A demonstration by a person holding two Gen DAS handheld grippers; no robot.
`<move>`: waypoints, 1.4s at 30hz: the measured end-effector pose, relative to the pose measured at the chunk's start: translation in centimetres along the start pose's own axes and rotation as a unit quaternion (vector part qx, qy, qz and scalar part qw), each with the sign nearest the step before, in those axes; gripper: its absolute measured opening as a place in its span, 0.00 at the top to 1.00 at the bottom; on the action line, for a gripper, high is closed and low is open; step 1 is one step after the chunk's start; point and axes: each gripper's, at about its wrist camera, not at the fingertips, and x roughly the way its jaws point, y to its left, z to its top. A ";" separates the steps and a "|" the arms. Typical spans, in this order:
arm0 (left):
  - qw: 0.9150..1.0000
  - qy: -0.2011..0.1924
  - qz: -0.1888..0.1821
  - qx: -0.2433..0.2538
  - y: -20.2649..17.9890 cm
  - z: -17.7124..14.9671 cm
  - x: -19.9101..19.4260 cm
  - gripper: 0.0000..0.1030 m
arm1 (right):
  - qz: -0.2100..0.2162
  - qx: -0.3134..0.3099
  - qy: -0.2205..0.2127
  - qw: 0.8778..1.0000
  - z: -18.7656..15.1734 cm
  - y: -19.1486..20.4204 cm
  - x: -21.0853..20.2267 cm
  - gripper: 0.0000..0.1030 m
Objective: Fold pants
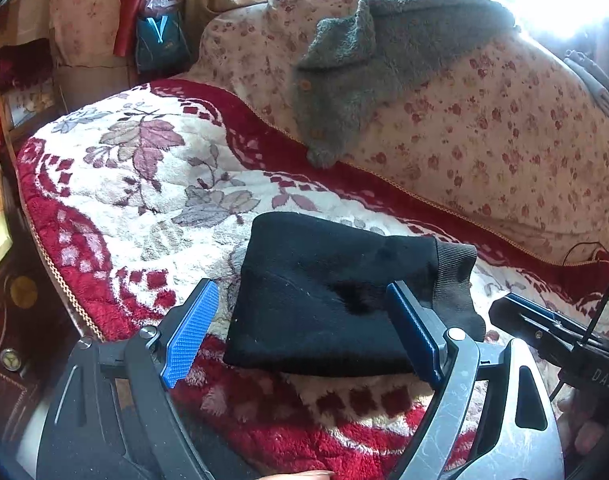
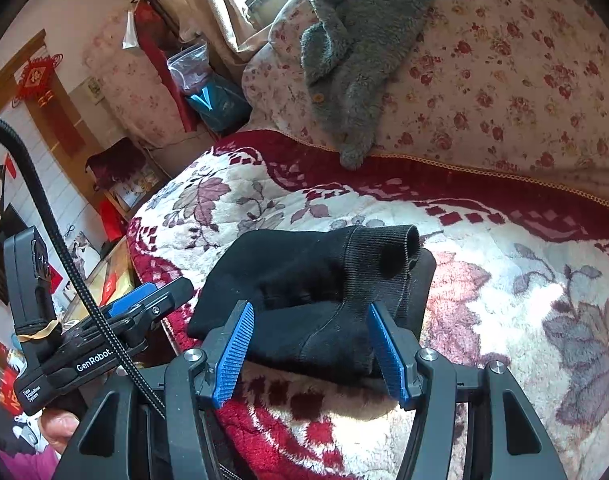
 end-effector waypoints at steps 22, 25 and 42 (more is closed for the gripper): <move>1.000 -0.001 0.005 0.005 -0.8 -0.6 -1.1 0.16 | 0.007 -0.004 0.001 1.000 -0.6 0.8 -0.7 0.45; 1.000 -0.002 0.005 0.005 -0.8 -0.5 -1.0 0.16 | 0.009 -0.004 0.003 1.000 -0.6 0.8 -0.6 0.45; 1.000 0.001 0.005 0.005 -0.5 -0.6 -0.7 0.16 | 0.009 -0.005 0.004 1.000 -0.6 1.0 -0.4 0.45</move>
